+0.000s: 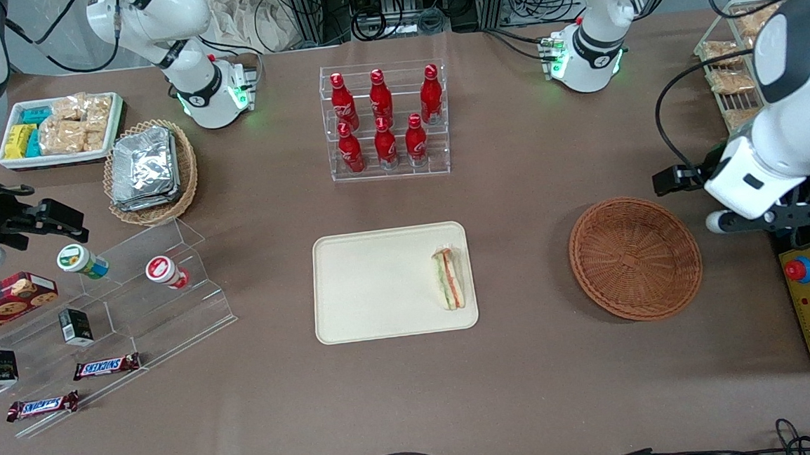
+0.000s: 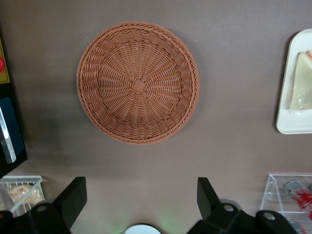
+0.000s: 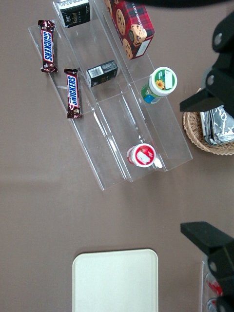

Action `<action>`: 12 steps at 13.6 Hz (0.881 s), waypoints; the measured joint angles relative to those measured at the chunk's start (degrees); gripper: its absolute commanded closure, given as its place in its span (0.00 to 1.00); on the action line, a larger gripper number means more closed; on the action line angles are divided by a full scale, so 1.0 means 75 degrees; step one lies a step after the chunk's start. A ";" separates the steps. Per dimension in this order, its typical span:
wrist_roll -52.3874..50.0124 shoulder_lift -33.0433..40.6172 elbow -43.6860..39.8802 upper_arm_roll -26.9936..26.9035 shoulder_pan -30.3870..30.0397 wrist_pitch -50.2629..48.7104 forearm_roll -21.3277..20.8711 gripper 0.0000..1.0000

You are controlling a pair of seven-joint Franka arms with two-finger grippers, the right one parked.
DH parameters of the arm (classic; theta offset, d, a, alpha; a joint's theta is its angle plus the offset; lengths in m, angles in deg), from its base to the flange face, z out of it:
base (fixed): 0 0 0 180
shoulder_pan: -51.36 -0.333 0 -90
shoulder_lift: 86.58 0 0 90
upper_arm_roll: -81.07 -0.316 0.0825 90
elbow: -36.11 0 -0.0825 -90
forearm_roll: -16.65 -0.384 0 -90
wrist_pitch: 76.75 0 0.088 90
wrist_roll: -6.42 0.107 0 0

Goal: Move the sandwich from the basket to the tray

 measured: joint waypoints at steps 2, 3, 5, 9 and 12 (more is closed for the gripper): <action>0.0139 0.0503 0.0728 -0.0014 -0.0079 0.0365 -0.0023 0.00; 0.0187 0.0627 0.0877 -0.0022 -0.0115 0.0407 -0.0024 0.00; 0.0213 0.0711 0.0970 -0.0031 -0.0131 0.0415 -0.0026 0.00; 0.0214 0.0711 0.0982 -0.0025 -0.0131 0.0415 -0.0027 0.00; 0.0214 0.0719 0.0982 0.0321 -0.0485 0.0417 -0.0027 0.00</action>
